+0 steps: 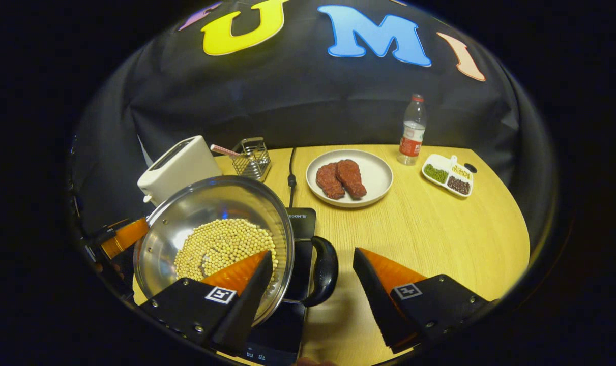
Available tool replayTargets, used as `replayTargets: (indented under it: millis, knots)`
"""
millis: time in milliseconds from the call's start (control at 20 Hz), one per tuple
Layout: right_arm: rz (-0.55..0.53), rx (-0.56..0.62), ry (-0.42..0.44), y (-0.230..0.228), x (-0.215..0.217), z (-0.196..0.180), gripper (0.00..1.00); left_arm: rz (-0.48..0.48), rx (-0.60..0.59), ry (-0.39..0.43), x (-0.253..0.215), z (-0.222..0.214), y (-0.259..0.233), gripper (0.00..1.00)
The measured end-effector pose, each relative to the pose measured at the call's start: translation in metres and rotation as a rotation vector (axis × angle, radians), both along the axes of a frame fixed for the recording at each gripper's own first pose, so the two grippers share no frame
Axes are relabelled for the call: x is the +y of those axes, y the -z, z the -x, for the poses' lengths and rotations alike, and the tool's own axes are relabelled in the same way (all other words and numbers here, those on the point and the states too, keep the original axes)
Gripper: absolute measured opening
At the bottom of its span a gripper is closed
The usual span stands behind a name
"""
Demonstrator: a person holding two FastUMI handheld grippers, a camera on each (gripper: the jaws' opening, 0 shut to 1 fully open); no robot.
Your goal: First push the handle of the pot to place it horizontally, then grasp the pot with both hands and set it on the induction cooktop.
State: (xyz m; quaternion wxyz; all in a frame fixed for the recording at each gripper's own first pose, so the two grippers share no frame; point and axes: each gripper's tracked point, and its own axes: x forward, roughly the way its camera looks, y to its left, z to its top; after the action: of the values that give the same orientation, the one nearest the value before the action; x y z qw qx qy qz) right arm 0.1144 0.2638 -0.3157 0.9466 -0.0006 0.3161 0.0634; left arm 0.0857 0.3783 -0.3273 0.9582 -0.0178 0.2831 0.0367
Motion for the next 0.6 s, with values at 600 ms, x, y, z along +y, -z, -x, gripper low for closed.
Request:
replayTargets:
  millis: [600]
  knots:
    - [-0.058, -0.310, 0.062, -0.163, -0.149, 0.070, 0.96, 0.022, -0.348, 0.004, -0.197, 0.056, -0.221, 0.95]
